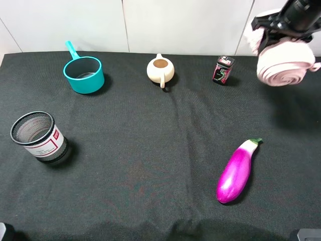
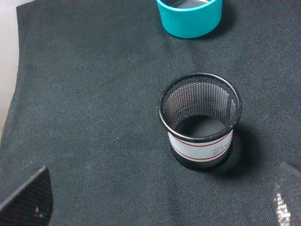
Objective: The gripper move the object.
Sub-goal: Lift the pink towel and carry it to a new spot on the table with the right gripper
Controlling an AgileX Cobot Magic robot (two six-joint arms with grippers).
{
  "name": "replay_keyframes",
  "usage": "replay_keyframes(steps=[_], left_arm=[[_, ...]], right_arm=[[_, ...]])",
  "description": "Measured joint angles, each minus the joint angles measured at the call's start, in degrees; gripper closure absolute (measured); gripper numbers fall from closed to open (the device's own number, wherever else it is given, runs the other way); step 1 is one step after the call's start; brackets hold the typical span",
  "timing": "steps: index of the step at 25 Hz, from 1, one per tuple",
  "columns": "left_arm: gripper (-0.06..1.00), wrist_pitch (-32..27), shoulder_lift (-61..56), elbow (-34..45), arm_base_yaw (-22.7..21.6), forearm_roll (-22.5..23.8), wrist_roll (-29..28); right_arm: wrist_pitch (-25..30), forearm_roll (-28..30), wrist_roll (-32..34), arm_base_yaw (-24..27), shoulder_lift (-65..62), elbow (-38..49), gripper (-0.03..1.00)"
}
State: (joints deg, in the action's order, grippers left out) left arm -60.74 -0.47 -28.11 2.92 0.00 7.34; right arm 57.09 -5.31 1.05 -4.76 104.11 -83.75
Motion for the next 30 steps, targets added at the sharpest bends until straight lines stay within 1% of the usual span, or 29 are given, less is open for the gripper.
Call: replay_keyframes(steps=[4,11,17,30], left_arm=[[-0.05,0.0,0.0,0.0,0.0,0.0,0.0],[-0.05,0.0,0.0,0.0,0.0,0.0,0.0],[-0.05,0.0,0.0,0.0,0.0,0.0,0.0],[-0.05,0.0,0.0,0.0,0.0,0.0,0.0]], right_arm=[[1.5,0.0,-0.7,2.4,3.3,-5.1,0.61],[1.2,0.0,-0.7,4.7,9.3,-11.3,0.61],[-0.8,-0.1,-0.7,5.8,13.5,-11.9,0.61],[-6.4,-1.2,-1.1,5.8,20.7,-11.9,0.61]])
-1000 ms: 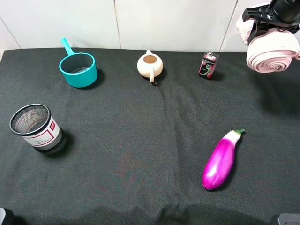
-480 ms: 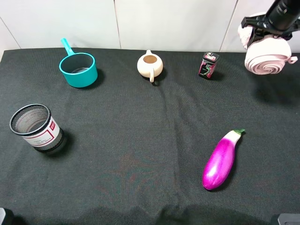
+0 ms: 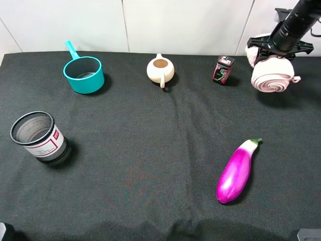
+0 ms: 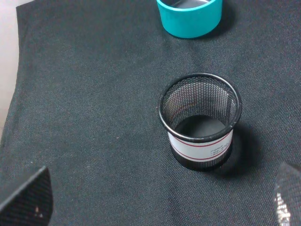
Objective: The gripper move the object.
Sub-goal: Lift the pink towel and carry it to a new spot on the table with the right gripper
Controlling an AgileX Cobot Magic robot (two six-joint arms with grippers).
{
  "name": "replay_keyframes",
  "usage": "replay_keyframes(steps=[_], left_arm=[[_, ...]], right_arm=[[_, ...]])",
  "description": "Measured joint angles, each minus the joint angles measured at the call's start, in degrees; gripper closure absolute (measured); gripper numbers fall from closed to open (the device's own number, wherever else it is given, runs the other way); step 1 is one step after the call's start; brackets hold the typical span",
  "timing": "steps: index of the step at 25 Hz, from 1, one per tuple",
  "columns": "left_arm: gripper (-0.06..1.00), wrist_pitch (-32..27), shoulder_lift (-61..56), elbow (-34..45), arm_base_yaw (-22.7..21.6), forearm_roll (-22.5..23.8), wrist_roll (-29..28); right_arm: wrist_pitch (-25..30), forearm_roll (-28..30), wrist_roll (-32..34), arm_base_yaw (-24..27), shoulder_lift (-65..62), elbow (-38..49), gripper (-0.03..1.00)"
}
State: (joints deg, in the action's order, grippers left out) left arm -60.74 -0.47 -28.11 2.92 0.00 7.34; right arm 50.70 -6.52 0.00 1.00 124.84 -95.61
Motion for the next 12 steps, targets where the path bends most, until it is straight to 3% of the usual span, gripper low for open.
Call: replay_keyframes(steps=[12], left_arm=[[-0.05,0.0,0.0,0.0,0.0,0.0,0.0]], right_arm=[[-3.6,-2.2,-1.1,0.0,2.7,-0.4,0.61]])
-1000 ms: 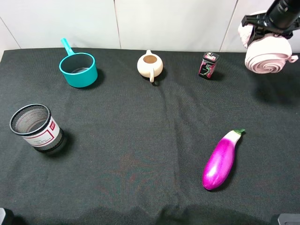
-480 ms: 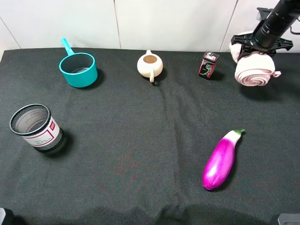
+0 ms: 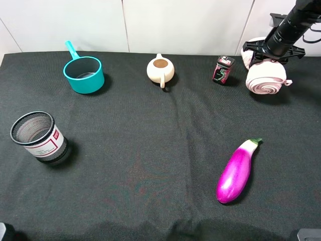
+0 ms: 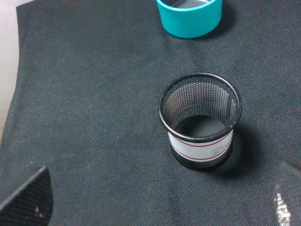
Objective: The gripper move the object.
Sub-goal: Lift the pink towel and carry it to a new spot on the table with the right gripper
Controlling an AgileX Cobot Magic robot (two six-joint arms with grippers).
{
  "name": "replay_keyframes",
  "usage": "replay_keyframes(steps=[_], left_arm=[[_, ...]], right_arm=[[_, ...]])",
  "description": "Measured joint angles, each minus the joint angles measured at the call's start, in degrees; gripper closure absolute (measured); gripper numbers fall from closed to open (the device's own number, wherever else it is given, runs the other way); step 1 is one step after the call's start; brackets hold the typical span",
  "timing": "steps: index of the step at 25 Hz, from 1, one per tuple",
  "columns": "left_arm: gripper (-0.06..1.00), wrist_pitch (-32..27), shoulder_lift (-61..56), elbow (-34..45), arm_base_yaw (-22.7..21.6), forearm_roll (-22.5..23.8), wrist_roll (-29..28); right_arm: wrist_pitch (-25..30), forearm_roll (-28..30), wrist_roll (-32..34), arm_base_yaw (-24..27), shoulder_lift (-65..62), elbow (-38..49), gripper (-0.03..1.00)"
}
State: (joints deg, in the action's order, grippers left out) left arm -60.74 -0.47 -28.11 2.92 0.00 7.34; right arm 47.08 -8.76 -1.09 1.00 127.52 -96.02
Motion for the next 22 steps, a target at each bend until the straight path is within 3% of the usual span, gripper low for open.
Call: replay_keyframes(steps=[10,16,22], left_arm=[[-0.05,0.0,0.0,0.0,0.0,0.0,0.0],[-0.05,0.0,0.0,0.0,0.0,0.0,0.0],[-0.05,0.0,0.0,0.0,0.0,0.0,0.0]], right_arm=[[-0.4,0.0,-0.1,0.0,0.0,-0.1,0.6],[-0.7,0.0,-1.7,0.0,0.0,-0.1,0.34],[-0.7,0.0,-1.9,0.0,0.0,-0.1,0.28]])
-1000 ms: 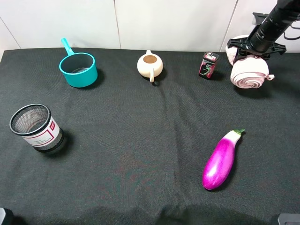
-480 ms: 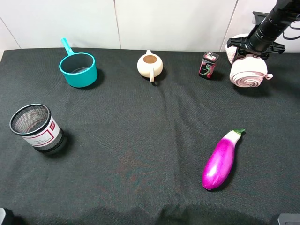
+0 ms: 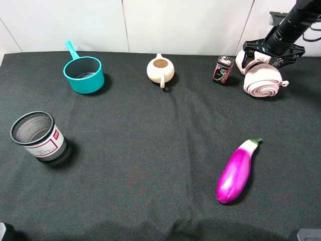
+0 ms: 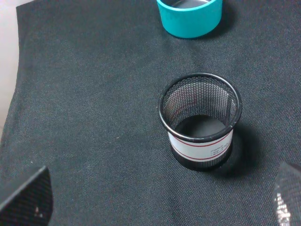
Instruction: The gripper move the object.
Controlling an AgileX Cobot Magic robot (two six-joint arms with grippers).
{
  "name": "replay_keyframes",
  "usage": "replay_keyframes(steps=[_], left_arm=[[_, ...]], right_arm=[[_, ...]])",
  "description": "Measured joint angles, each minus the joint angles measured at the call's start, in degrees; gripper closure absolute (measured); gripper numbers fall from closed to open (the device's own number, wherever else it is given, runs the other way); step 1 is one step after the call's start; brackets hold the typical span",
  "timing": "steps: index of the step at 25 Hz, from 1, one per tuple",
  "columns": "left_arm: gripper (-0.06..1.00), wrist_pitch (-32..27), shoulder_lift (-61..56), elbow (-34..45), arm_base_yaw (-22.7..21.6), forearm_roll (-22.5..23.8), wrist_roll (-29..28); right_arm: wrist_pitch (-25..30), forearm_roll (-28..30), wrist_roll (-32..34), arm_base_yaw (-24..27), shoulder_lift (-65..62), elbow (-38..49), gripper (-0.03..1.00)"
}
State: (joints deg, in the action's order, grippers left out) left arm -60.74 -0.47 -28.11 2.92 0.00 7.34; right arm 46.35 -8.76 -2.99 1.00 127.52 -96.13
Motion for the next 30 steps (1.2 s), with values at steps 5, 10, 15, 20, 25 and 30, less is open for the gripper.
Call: replay_keyframes(steps=[5,10,15,20,25,30], left_arm=[[-0.05,0.0,0.0,0.0,0.0,0.0,0.0],[-0.05,0.0,0.0,0.0,0.0,0.0,0.0],[-0.05,0.0,0.0,0.0,0.0,0.0,0.0],[-0.05,0.0,0.0,0.0,0.0,0.0,0.0],[-0.05,0.0,0.0,0.0,0.0,0.0,0.0],[-0.05,0.0,0.0,0.0,0.0,0.0,0.0]], right_arm=[[0.0,0.0,0.0,0.0,0.0,0.0,0.27],[2.4,0.0,0.0,0.0,-1.9,-0.4,0.27],[5.9,0.0,0.0,0.0,-4.9,-0.6,0.27],[9.8,-0.7,0.0,0.0,-7.6,-0.7,0.27],[14.5,-2.5,0.0,0.0,-10.4,-0.7,0.27],[17.9,-2.9,-0.5,0.0,-13.0,-0.7,0.27]])
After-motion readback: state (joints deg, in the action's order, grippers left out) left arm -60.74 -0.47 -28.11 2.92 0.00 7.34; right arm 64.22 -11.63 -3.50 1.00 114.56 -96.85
